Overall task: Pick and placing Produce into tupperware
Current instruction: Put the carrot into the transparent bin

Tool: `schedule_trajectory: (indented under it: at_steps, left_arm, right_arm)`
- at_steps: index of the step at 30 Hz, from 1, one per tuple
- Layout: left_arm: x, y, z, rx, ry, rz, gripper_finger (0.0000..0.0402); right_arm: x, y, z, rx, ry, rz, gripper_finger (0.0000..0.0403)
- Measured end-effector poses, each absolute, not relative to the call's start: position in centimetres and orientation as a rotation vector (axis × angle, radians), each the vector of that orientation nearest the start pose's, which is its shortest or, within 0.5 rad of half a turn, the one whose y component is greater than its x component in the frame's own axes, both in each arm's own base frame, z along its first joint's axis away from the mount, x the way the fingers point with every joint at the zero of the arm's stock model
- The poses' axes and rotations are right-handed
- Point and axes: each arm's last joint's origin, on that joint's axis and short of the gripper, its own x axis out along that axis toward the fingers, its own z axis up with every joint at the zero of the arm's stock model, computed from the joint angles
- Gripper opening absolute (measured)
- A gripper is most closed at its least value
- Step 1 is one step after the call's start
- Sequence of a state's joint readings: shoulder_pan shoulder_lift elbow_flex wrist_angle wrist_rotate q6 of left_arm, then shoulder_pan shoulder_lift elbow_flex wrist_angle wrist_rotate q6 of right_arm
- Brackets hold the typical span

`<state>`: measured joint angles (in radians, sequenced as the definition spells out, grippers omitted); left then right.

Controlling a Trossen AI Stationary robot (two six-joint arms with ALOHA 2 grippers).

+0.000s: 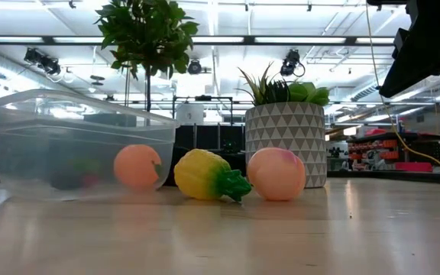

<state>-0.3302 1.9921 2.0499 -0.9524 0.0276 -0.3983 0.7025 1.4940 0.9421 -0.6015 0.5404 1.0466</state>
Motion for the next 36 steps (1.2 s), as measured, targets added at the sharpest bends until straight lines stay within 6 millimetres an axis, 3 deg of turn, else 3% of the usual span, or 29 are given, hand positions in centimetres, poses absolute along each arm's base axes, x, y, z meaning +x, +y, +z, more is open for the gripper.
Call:
schedule_trajectory:
  at_steps: [4,7,12,19,24,30,36]
  left_arm:
    - [40.5,-13.8,36.9,-0.297,0.658,-0.201,0.018]
    - [39.8,-13.5,36.2,-0.352,0.591,-0.22,0.0177]
    - [36.9,-12.6,32.3,-0.437,0.674,-0.167,0.0184]
    - [31.4,-10.3,29.0,-0.47,0.839,0.021,0.0177]
    - [28.1,-9.5,28.0,-0.509,0.991,0.175,0.0183]
    - [26.5,-10.1,26.9,-0.567,1.132,0.316,0.0176]
    - [26.3,-10.1,26.5,-0.633,1.114,0.475,0.0182]
  right_arm:
    - [22.2,16.8,20.5,0.297,0.862,-0.345,0.0114]
    - [22.1,16.8,20.5,0.302,0.861,-0.347,0.0114]
    - [22.2,16.8,20.5,0.305,0.86,-0.346,0.0112]
    - [22.2,16.8,20.5,0.305,0.859,-0.345,0.0112]
    - [22.2,16.8,20.5,0.306,0.858,-0.346,0.0112]
    - [22.5,16.4,20.5,0.313,0.856,-0.36,0.0112]
    - [22.9,15.9,20.5,0.324,0.851,-0.381,0.0112]
